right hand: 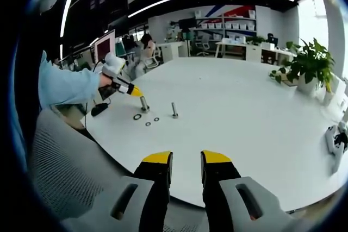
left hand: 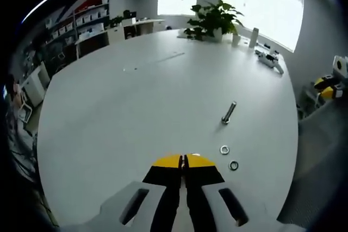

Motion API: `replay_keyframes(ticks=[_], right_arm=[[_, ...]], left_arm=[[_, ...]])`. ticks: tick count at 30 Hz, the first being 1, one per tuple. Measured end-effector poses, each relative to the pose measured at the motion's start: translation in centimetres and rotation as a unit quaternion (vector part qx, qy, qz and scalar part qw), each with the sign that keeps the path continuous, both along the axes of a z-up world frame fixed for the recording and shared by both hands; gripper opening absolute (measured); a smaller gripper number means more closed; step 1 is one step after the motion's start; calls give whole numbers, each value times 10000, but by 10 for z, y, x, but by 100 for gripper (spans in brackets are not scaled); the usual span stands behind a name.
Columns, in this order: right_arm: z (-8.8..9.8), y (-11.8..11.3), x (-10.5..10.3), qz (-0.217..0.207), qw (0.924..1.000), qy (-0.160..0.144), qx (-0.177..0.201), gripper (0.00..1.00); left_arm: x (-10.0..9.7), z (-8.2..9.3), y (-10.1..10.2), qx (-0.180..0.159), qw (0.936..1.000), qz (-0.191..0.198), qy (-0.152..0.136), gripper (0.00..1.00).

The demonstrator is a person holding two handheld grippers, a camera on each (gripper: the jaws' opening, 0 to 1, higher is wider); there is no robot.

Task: Place the washer onto the threaded stud by aligning its center hole with the stud, sliding it down to the base, and recovering from edge contact or off-axis alignment until the washer reaches the visible bottom stop.

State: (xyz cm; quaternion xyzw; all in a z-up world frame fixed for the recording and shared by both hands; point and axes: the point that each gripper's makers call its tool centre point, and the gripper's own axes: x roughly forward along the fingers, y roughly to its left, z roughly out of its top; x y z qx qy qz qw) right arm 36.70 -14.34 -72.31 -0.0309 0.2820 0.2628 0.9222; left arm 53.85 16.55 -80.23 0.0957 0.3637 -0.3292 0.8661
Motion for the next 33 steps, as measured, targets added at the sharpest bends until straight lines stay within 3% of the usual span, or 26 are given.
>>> replay_keyframes(ticks=[14,21,27,33], right_arm=[[0,-1,0,-3,10000,1,-1,23],[-1,-3,-1,-10,10000,7,-1,23],[-2,-2,-1,2,10000,29,-17,23],[-1,2,-1,18,10000,47,-35,23]], left_arm=[[-1,-1,2,-19,10000,62,-1,0],[-7,-1,16,-112,9995,297,6,2],[-14,-8,29,-48,9992,393,70,2],[-32,-25,27,-14,9991,326,282,2]])
